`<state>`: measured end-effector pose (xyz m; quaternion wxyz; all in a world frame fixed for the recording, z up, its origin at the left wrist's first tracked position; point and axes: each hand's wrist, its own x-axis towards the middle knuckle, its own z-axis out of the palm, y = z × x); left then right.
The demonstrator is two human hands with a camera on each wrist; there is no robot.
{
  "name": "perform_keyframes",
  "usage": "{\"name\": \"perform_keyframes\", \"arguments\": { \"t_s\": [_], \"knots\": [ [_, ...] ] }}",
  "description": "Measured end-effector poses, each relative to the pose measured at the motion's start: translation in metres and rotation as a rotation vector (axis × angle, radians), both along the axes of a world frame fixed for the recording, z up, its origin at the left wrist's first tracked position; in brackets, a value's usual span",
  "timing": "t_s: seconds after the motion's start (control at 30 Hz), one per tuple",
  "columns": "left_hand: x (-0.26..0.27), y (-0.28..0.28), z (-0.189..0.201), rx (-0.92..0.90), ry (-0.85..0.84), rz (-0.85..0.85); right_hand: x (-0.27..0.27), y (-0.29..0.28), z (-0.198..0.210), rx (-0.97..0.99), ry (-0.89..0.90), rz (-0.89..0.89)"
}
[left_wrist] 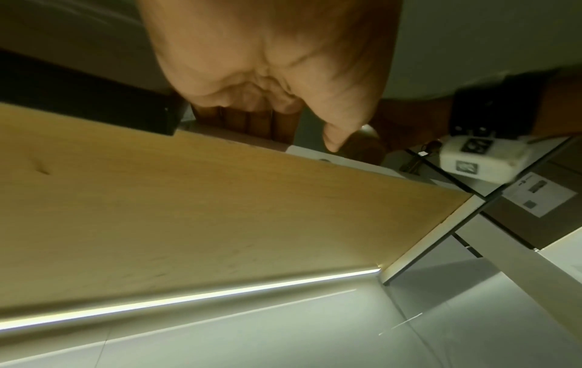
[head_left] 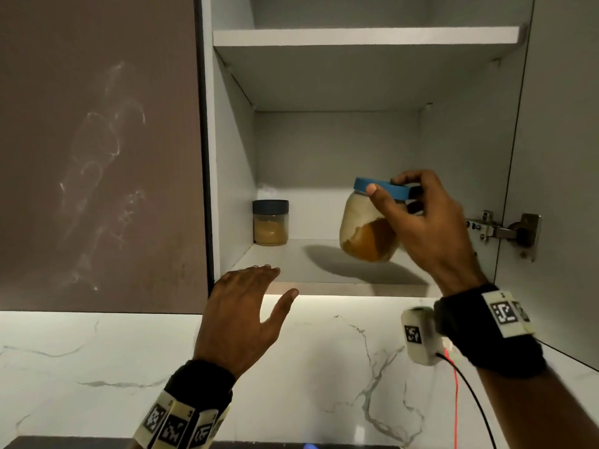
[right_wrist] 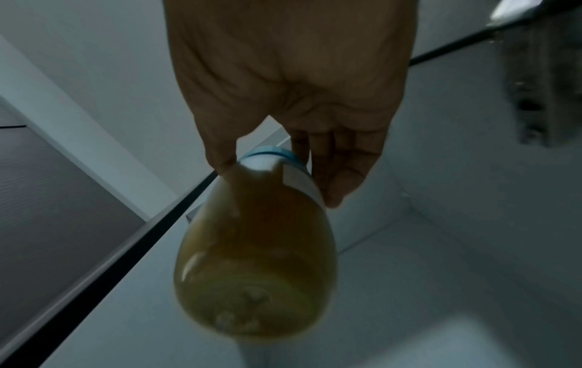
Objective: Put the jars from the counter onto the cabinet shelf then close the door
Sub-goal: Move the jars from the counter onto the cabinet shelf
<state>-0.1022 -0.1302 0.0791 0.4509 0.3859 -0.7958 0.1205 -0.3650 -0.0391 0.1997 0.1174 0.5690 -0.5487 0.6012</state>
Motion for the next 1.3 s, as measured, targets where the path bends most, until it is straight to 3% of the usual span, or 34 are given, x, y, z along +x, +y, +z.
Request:
{"name": "perform_keyframes", "arguments": {
  "t_s": [0.2,0.37,0.6,0.83,1.3],
  "knots": [
    [-0.001,-0.001,-0.002,-0.046,0.024,-0.018,0.016,-0.005,0.085,0.134,0.104,-0.056],
    [0.0,-0.004,-0.004,-0.068,0.029,-0.045,0.026,-0.057,0.117,0.312,0.183,-0.062],
    [-0.001,-0.006,-0.006,-0.132,0.073,-0.061,0.029,-0.144,0.11,0.567,0.334,-0.212],
    [-0.003,-0.008,-0.007,-0.13,0.1,-0.055,0.026,-0.205,0.086,0.659,0.309,-0.274],
    [-0.006,-0.014,-0.008,-0.126,0.126,-0.072,0.028,-0.238,0.076,0.735,0.455,-0.291]
  ]
}}
